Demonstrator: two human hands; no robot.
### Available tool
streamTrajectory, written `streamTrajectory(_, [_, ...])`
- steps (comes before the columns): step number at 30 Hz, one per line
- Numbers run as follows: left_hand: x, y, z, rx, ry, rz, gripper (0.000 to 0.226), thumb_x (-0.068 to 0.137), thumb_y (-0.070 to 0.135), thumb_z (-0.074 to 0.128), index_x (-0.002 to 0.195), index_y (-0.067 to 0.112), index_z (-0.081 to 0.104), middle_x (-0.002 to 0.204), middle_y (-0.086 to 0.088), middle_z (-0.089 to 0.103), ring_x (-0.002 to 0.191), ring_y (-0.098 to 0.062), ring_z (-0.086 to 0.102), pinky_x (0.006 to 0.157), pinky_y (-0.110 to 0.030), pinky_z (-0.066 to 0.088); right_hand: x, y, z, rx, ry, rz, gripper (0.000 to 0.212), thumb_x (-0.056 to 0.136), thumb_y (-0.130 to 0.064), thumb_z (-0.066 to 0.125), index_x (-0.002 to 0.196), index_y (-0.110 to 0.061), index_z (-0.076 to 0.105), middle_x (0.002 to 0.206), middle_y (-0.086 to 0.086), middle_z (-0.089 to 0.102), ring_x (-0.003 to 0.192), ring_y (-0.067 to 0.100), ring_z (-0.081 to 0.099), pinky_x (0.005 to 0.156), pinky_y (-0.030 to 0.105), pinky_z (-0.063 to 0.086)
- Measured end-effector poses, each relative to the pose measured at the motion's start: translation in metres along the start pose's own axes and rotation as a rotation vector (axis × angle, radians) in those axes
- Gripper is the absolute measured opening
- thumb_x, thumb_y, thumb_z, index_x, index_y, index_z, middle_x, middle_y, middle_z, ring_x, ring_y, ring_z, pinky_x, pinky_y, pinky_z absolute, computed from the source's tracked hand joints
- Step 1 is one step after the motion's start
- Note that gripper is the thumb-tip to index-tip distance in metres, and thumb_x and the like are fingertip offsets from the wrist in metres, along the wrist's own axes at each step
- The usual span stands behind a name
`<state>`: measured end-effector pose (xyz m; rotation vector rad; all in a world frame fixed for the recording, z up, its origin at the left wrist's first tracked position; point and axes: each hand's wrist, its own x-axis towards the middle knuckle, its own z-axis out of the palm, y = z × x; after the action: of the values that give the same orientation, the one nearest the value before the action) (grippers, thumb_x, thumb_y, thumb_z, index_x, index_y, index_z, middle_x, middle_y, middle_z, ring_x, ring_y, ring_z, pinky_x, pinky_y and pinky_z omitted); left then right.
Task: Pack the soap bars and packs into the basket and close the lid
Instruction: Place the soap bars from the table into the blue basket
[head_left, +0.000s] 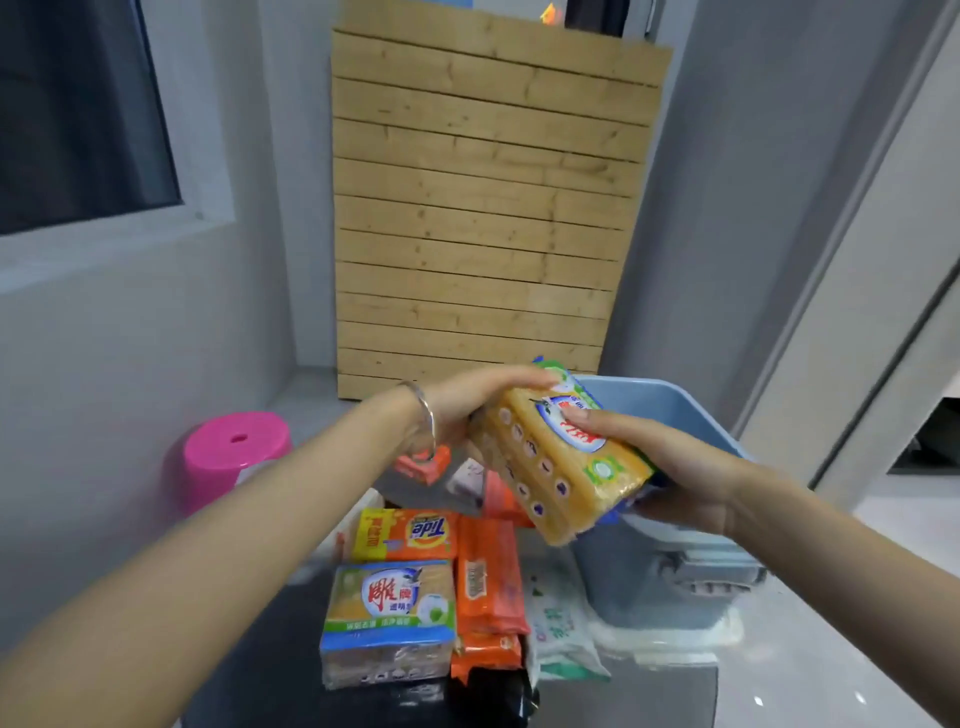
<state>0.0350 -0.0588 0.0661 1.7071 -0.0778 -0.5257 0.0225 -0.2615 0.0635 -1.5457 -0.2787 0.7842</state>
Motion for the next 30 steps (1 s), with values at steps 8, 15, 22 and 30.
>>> streamTrajectory(8, [0.081,0.014,0.064,-0.059,0.350,0.199,0.037,0.088,0.062,0.034,0.072,0.032,0.049,0.068,0.013,0.056,0.059,-0.002,0.054,0.050,-0.004,0.042,-0.025,-0.006,-0.098,0.135,0.302,-0.024,0.032,0.062,-0.041,0.075,0.078,-0.014,0.079,0.080,0.007,0.077,0.065,0.019,0.074,0.061,0.032,0.059])
streamTrajectory(15, [0.134,-0.049,0.099,-0.149,0.351,0.014,0.052,0.090,0.030,0.056,0.130,0.001,0.042,0.120,-0.018,0.060,0.101,-0.029,0.061,0.088,-0.036,0.050,0.021,0.022,-0.140,0.124,0.560,0.068,0.036,0.082,-0.039,0.065,0.106,-0.012,0.065,0.074,0.008,0.075,0.060,0.021,0.071,0.065,0.036,0.059])
streamTrajectory(22, [0.150,-0.056,0.099,-0.095,0.347,0.075,0.039,0.089,0.006,0.049,0.127,0.001,0.040,0.108,-0.017,0.059,0.092,-0.028,0.058,0.087,-0.038,0.048,0.049,0.043,-0.149,-0.015,0.708,0.176,0.061,0.072,-0.035,0.077,0.122,-0.005,0.058,0.104,0.017,0.072,0.087,0.032,0.071,0.075,0.044,0.059])
streamTrajectory(30, [0.147,-0.056,0.099,-0.043,0.323,0.083,0.040,0.090,0.010,0.048,0.128,0.003,0.038,0.108,-0.012,0.056,0.094,-0.024,0.055,0.084,-0.035,0.047,0.070,0.059,-0.155,-0.015,0.689,0.272,0.055,0.077,-0.035,0.074,0.122,-0.007,0.059,0.110,0.016,0.071,0.094,0.031,0.069,0.086,0.043,0.056])
